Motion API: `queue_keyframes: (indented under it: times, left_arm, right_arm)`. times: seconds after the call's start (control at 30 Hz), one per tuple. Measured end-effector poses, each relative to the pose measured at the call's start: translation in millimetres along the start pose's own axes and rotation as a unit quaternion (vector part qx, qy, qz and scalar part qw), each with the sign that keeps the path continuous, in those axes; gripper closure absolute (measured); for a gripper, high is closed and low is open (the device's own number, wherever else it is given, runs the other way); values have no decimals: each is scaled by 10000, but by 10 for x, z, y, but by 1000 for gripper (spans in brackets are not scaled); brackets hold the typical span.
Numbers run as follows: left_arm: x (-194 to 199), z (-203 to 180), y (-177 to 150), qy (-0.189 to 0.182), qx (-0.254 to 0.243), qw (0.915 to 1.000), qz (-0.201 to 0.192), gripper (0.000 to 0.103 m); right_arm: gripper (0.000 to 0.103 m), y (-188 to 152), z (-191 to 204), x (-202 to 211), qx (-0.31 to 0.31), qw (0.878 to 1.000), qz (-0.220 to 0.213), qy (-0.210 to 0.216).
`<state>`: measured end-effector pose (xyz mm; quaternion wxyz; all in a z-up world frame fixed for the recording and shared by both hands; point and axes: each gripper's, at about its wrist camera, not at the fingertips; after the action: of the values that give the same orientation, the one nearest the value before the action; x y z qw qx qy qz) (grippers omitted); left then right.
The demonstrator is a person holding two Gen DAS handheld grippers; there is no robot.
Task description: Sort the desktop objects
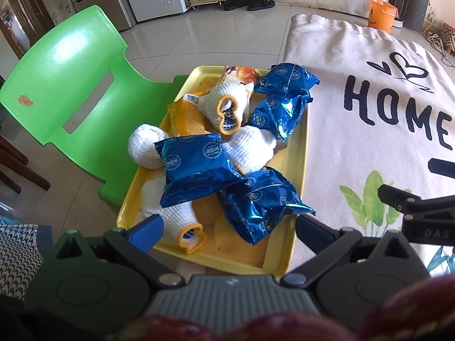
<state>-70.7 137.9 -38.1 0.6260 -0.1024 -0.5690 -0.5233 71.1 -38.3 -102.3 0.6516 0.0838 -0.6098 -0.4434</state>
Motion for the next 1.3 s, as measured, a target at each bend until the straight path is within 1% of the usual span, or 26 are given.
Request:
queue_keyframes:
  times: [0.13,0.2,0.37,0.47,0.73,0.87,1.3]
  left_arm:
    - [0,132,-34,117,139,9998,2,1]
    - [-21,202,-45,123,230,9996,69,1]
    - [-85,318,-64,240,388,9988,182,1]
    - [-106,370,-73,319,488,9980,226,0]
    - [-145,437,-98,414,521,9974,272,0]
    - [-178,442,-112,440,546,9969,344,0]
    - [-197,383,-132,447,447,9974,359,0]
  right_arm:
    - [0,104,224,-112,86,9996,260,120]
    - [0,148,294,-159,98,9991,289,286]
    - [0,245,500,-243,269,9982,309,429]
    - [0,287,596,-295,383,9979,354,374]
    - [0,337,696,-389,521,9970,411,409]
    - [0,334,709,-422,503,9969,450,411]
    - [0,307,684,-454,527,9966,513,377]
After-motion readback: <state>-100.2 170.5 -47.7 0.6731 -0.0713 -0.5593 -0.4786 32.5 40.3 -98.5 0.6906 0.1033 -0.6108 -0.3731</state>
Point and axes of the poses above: each gripper's, at about its wrist camera, not at the fingertips, and x roughly against the way its jaws point, z to its left, y to its top, and after that the axes turned 12 degrees about y, right-handed
